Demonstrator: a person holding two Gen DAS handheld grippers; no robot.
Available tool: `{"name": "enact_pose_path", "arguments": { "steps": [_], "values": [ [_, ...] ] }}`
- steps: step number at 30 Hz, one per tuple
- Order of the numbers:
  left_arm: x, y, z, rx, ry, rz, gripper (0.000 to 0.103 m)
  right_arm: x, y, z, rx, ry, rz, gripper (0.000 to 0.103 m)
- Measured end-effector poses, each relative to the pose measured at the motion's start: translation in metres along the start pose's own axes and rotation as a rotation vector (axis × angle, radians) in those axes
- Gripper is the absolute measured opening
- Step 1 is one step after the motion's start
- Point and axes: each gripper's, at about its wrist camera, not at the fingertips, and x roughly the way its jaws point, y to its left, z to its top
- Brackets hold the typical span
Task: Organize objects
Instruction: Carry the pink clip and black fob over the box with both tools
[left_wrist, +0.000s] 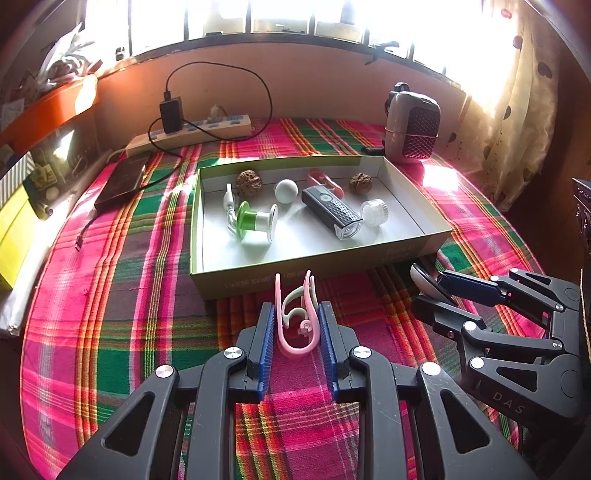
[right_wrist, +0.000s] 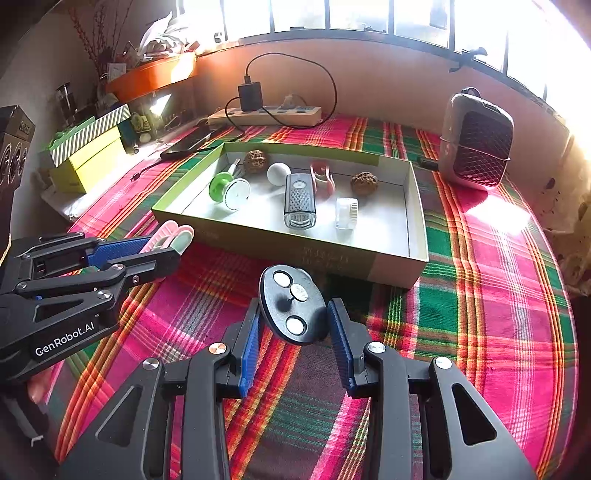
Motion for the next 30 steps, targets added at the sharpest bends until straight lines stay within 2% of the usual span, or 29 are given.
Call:
{"name": "enact_pose_path", "arguments": {
  "steps": [18, 30],
  "values": [
    [0.012, -0.006, 0.033, -0.003, -0.014, -0.044, 0.021, -0.006, -0.027, 0.045, 0.022, -0.075, -0.071, 0.037],
    [0.043, -0.004, 0.05, -0.01, 0.011, -0.04, 0.021, 0.034, -0.059, 0.08, 0.077, -0.025, -0.069, 0.037]
  ]
}}
